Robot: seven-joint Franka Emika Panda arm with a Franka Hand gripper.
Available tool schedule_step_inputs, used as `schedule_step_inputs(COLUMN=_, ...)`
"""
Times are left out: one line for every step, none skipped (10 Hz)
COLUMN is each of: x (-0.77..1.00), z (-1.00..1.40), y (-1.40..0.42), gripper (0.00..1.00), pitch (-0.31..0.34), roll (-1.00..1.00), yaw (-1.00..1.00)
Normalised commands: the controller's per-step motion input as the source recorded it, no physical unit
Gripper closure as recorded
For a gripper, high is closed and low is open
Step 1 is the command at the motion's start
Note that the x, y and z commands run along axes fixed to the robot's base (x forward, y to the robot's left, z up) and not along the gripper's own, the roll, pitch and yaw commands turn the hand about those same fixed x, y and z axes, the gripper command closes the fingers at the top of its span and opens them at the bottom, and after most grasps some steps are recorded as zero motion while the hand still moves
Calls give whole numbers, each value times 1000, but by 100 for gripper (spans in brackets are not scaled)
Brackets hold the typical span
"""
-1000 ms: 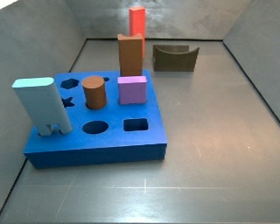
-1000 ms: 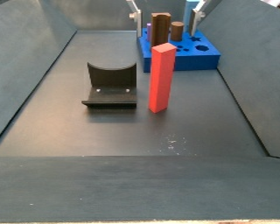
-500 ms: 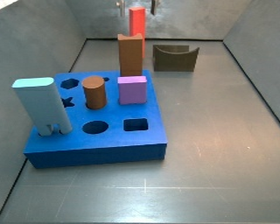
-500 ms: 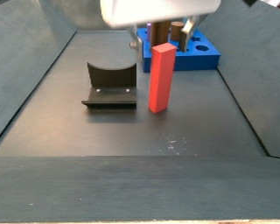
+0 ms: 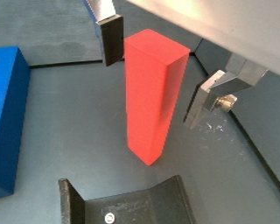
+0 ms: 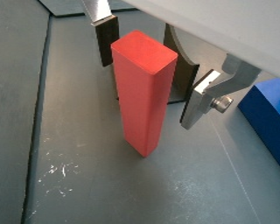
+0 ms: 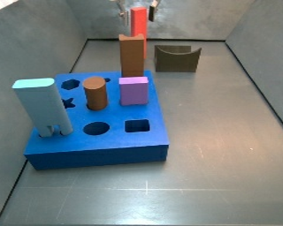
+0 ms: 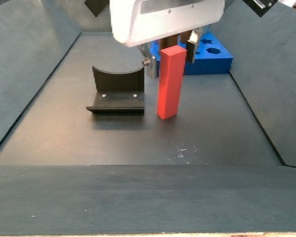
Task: Pick up the rectangle object. Move up. Move to above the board. Insert the rectangle object.
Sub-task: Pick up the rectangle object, then move up.
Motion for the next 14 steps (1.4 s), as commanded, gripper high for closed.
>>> schedule_step_inputs(x=0, z=0, y=0, gripper=0, pitch=0, roll=34, yaw=0)
schedule_step_inputs(x=0, z=0, y=0, gripper=100, pitch=0, roll=0, yaw=0)
schedule_step_inputs(x=0, z=0, y=0, gripper=100, pitch=0, roll=0, yaw=0)
schedule_step_inputs(x=0, z=0, y=0, gripper=100, pitch=0, roll=0, yaw=0)
schedule_step_inputs(x=0, z=0, y=0, gripper=100, pitch=0, roll=0, yaw=0)
schedule_step_inputs(x=0, z=0, y=0, gripper=100, pitch=0, roll=0, yaw=0)
schedule_step_inputs(x=0, z=0, y=0, gripper=100, pitch=0, roll=0, yaw=0)
schedule_step_inputs(x=0, z=0, y=0, gripper=100, pitch=0, roll=0, yaw=0)
schedule_step_inputs(x=0, z=0, y=0, gripper=100, pitch=0, roll=0, yaw=0)
schedule_step_inputs(x=0, z=0, y=0, gripper=100, pitch=0, roll=0, yaw=0)
schedule_step_inputs(x=0, z=0, y=0, gripper=100, pitch=0, roll=0, yaw=0)
schedule_step_inputs(x=0, z=0, y=0, gripper=100, pitch=0, roll=0, yaw=0)
schedule_step_inputs(x=0, z=833, y=0, gripper=100, pitch=0, roll=0, yaw=0)
schedule_step_inputs(x=12, z=823, y=10, gripper=100, pitch=-2, roll=1, yaw=-4)
